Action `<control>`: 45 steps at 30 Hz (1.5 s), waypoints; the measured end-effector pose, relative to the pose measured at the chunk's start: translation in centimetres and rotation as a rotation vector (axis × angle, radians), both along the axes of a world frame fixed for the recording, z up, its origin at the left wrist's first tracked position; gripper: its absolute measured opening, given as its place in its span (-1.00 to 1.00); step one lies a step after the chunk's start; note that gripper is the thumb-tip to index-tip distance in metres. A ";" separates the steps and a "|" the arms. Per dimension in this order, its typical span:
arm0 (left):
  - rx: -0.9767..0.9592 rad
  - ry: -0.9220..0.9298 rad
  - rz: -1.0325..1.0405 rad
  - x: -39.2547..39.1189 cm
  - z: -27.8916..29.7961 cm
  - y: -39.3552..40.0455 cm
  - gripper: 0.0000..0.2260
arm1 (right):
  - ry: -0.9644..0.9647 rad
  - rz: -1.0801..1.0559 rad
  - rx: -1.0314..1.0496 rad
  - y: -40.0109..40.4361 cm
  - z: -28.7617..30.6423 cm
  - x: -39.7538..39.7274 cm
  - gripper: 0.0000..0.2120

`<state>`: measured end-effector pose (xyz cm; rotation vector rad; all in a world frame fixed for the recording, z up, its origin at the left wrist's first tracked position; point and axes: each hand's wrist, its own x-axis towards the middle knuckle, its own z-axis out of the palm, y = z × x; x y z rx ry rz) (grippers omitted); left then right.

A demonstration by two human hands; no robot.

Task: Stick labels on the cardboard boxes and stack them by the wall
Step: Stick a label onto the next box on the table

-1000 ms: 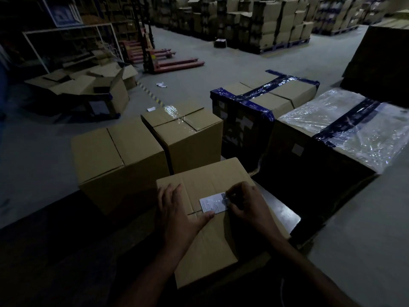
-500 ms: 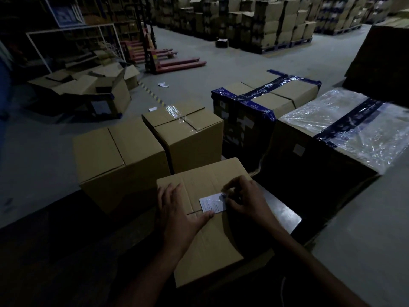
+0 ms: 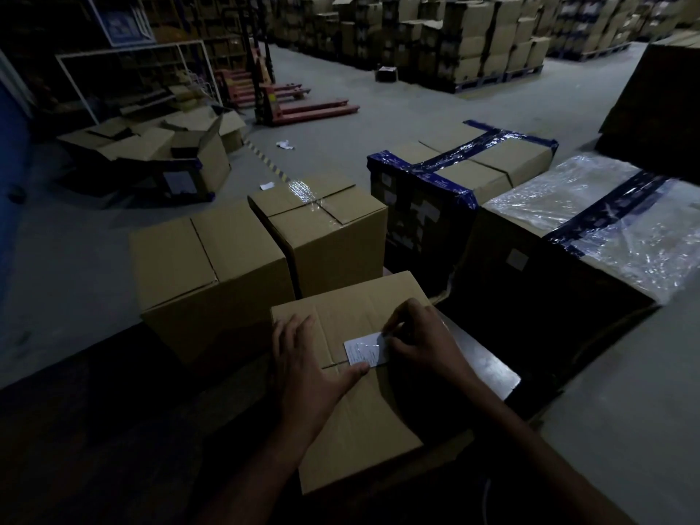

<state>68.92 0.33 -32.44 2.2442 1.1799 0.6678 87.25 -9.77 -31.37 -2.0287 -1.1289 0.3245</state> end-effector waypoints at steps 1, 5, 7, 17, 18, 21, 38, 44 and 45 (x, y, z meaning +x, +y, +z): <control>0.004 -0.001 0.001 0.0 0.0 0.0 -0.03 | 0.021 0.012 0.016 0.0 0.2 0.1 -0.79; 0.016 0.002 0.008 0.0 -0.1 -0.1 -0.03 | -0.095 0.020 -0.022 -0.4 0.2 -0.4 -0.80; 0.004 -0.004 0.004 0.1 -0.1 -0.1 -0.03 | -0.144 -0.026 -0.043 -0.4 0.2 -0.8 -0.81; -0.002 0.000 -0.001 0.0 0.0 0.0 -0.03 | -0.098 0.025 -0.038 0.4 0.4 0.1 -0.75; 0.004 0.001 -0.002 0.0 -0.1 0.0 -0.02 | -0.141 0.024 -0.038 0.2 0.4 -0.1 -0.78; 0.015 0.003 -0.010 0.0 -0.1 0.0 -0.02 | -0.175 -0.022 -0.044 -0.1 0.4 -0.7 -0.82; -0.011 -0.008 -0.019 0.1 -0.2 0.5 0.02 | -0.231 -0.053 -0.118 0.7 1.6 -2.2 -0.81; -0.007 -0.023 -0.027 0.1 -0.1 0.4 0.02 | -0.235 -0.001 -0.139 2.6 1.0 -1.0 -0.74; -0.006 -0.031 -0.030 0.0 0.0 0.4 0.01 | -0.227 0.006 -0.125 2.7 1.1 -0.9 -0.73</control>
